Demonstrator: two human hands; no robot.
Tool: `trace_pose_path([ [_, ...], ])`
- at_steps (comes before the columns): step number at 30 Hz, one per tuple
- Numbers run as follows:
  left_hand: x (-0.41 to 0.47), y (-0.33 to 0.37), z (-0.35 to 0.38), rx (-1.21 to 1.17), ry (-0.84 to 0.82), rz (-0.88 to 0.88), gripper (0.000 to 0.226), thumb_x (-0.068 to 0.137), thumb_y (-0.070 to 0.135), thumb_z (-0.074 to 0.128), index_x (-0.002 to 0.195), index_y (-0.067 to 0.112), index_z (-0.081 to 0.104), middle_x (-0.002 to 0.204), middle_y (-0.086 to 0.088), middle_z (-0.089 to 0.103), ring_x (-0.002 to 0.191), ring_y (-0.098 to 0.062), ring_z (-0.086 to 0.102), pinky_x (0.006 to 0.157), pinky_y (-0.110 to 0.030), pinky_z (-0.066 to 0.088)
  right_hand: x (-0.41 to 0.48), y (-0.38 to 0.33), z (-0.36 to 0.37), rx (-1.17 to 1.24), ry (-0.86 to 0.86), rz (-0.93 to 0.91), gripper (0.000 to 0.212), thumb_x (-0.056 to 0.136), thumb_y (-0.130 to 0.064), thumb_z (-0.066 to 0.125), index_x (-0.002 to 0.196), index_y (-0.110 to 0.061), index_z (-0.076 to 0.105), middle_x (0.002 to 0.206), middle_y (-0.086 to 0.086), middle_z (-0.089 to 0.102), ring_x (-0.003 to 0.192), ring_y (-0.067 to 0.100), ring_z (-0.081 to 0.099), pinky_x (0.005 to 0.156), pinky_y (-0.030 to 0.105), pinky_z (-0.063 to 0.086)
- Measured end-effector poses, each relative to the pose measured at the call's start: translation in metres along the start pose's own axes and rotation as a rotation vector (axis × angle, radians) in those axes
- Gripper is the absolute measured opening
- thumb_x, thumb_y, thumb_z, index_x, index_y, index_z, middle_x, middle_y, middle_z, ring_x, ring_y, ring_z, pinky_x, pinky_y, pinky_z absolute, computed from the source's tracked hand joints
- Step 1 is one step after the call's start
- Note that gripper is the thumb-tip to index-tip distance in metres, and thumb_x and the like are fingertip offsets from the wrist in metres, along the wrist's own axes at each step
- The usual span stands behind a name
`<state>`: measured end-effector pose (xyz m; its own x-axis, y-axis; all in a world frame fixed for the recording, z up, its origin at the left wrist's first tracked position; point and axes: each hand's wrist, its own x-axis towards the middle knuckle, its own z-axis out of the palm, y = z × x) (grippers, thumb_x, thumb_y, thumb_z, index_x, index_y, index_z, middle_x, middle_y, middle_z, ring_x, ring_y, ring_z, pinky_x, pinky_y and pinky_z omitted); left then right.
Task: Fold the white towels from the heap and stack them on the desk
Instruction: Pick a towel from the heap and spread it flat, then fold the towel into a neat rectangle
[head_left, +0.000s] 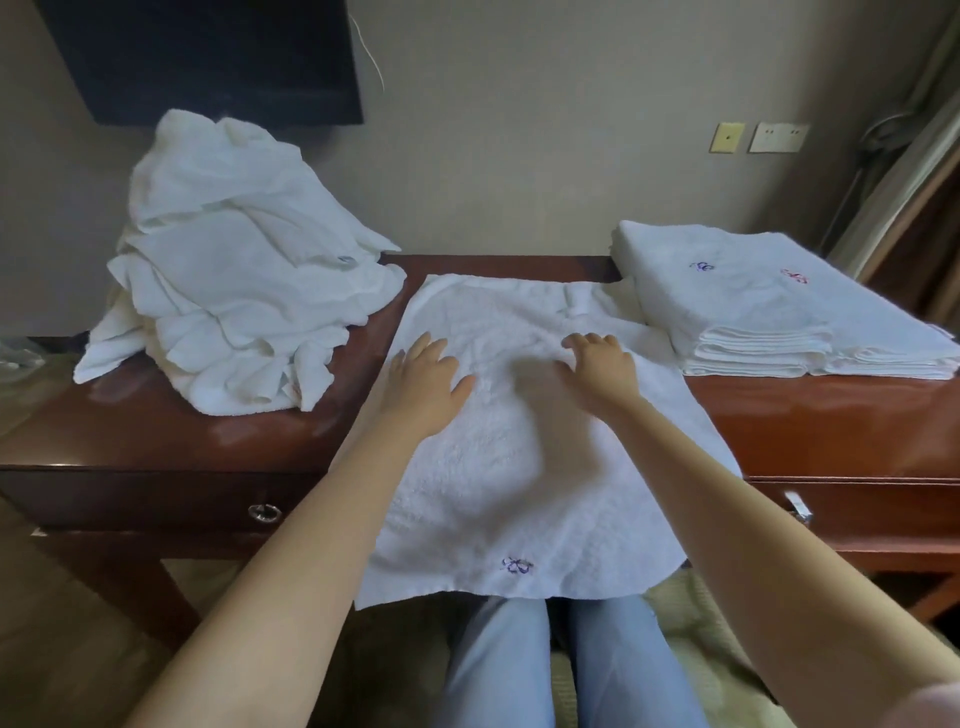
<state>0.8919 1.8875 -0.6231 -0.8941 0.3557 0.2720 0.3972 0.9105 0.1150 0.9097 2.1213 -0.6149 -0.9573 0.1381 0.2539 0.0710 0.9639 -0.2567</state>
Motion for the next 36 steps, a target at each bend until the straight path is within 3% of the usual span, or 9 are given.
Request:
trace_pose_path([
  [4, 0.069, 0.012, 0.002, -0.087, 0.005, -0.052, 0.043, 0.097, 0.041, 0.047, 0.128, 0.013, 0.057, 0.153, -0.008, 0.031, 0.144, -0.023, 0.016, 0.111, -0.042, 0.026, 0.05, 0.012, -0.005, 0.06, 0.02, 0.022, 0.038, 0.095, -0.03, 0.048, 0.129, -0.015, 0.053, 0.123, 0.008, 0.056, 0.118, 0.028, 0.047, 0.091, 0.037, 0.04],
  [8, 0.139, 0.008, 0.01, -0.185, -0.037, -0.137, 0.041, 0.094, 0.035, 0.054, 0.128, 0.012, 0.056, 0.148, -0.007, 0.032, 0.136, -0.026, 0.027, 0.104, -0.039, 0.035, 0.104, 0.034, -0.001, 0.104, -0.029, 0.039, 0.033, 0.094, -0.025, 0.049, 0.124, -0.013, 0.054, 0.122, 0.008, 0.053, 0.106, 0.027, 0.055, 0.071, 0.03, 0.037],
  [14, 0.232, -0.016, 0.027, -0.197, -0.075, -0.19, 0.035, 0.097, 0.024, 0.049, 0.128, 0.008, 0.055, 0.14, -0.012, 0.036, 0.113, -0.032, 0.052, 0.095, -0.034, 0.042, 0.182, 0.063, 0.015, 0.005, -0.077, 0.093, 0.029, 0.093, -0.023, 0.05, 0.119, -0.012, 0.055, 0.123, 0.006, 0.052, 0.098, 0.027, 0.058, 0.067, 0.029, 0.04],
  [18, 0.285, -0.023, 0.046, -0.116, -0.173, -0.162, 0.035, 0.098, 0.021, 0.046, 0.13, 0.009, 0.053, 0.139, -0.013, 0.035, 0.113, -0.031, 0.051, 0.089, -0.03, 0.041, 0.229, 0.074, 0.028, -0.038, -0.095, 0.141, 0.026, 0.092, -0.019, 0.05, 0.116, -0.009, 0.05, 0.112, 0.008, 0.052, 0.084, 0.027, 0.051, 0.057, 0.027, 0.033],
  [22, 0.316, -0.025, 0.07, -0.055, -0.195, -0.212, 0.036, 0.096, 0.013, 0.041, 0.131, 0.013, 0.05, 0.136, -0.01, 0.032, 0.104, -0.031, 0.052, 0.078, -0.03, 0.038, 0.256, 0.083, 0.042, -0.077, -0.094, 0.261, 0.027, 0.087, -0.013, 0.045, 0.114, -0.011, 0.044, 0.078, 0.001, 0.048, 0.073, 0.023, 0.044, 0.049, 0.026, 0.024],
  [25, 0.324, -0.027, 0.083, -0.033, -0.279, -0.273, 0.044, 0.093, 0.01, 0.037, 0.138, 0.011, 0.04, 0.136, -0.012, 0.024, 0.1, -0.032, 0.051, 0.084, -0.038, 0.047, 0.265, 0.092, 0.05, -0.053, -0.116, 0.334, 0.028, 0.087, -0.016, 0.044, 0.114, -0.01, 0.044, 0.09, 0.003, 0.053, 0.083, 0.026, 0.05, 0.056, 0.028, 0.029],
  [29, 0.328, -0.03, 0.085, -0.011, -0.33, -0.319, 0.036, 0.094, 0.013, 0.036, 0.129, 0.007, 0.038, 0.133, -0.013, 0.025, 0.074, -0.022, 0.045, 0.057, -0.031, 0.035, 0.268, 0.094, 0.048, -0.019, -0.192, 0.351, 0.007, 0.079, -0.013, 0.045, 0.08, -0.008, 0.05, 0.071, 0.001, 0.051, 0.062, 0.019, 0.051, 0.048, 0.023, 0.028],
  [31, 0.327, -0.034, 0.081, -0.016, -0.349, -0.323, 0.034, 0.094, 0.014, 0.039, 0.128, 0.005, 0.039, 0.134, -0.014, 0.026, 0.072, -0.021, 0.043, 0.056, -0.03, 0.033, 0.266, 0.095, 0.046, 0.02, -0.183, 0.328, 0.009, 0.076, -0.009, 0.045, 0.067, -0.011, 0.046, 0.066, 0.001, 0.049, 0.055, 0.018, 0.047, 0.047, 0.022, 0.028],
  [36, 0.316, -0.046, 0.063, -0.179, -0.206, -0.329, 0.023, 0.089, 0.011, 0.043, 0.109, 0.002, 0.05, 0.106, -0.019, 0.059, 0.071, -0.025, 0.059, 0.05, -0.027, 0.035, 0.253, 0.088, 0.036, 0.193, 0.029, 0.305, 0.01, 0.089, -0.017, 0.045, 0.094, -0.009, 0.045, 0.078, 0.003, 0.049, 0.079, 0.025, 0.044, 0.057, 0.028, 0.034],
])
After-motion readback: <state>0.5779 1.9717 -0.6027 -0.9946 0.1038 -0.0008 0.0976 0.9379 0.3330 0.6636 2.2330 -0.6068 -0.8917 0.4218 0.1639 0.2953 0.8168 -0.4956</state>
